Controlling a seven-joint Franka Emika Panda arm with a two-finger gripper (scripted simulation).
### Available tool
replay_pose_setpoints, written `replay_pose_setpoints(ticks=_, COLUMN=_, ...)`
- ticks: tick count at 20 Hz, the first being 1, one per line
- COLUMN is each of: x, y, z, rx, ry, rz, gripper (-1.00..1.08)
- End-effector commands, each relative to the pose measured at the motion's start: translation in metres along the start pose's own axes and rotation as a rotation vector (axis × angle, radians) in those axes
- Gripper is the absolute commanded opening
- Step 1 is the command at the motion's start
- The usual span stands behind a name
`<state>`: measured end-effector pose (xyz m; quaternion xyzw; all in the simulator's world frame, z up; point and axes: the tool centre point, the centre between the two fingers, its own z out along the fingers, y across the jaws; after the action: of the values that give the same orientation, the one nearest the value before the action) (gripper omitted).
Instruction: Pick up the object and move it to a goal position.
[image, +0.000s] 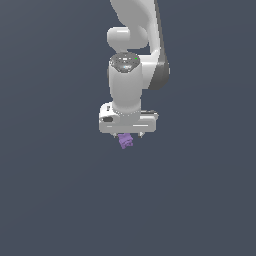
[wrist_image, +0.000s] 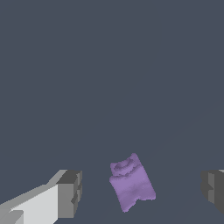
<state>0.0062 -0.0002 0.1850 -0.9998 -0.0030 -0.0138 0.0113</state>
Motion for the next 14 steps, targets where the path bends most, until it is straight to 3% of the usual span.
replay_pose_setpoints(ticks=1, x=0.0, y=0.0, z=0.0, rx=0.0, ry=0.0, rz=0.0, gripper=1.0)
replay_pose_setpoints(ticks=14, x=-0.0012, y=-0.0051, z=-0.002, rx=0.021, ry=0.015, rz=0.016, gripper=1.0)
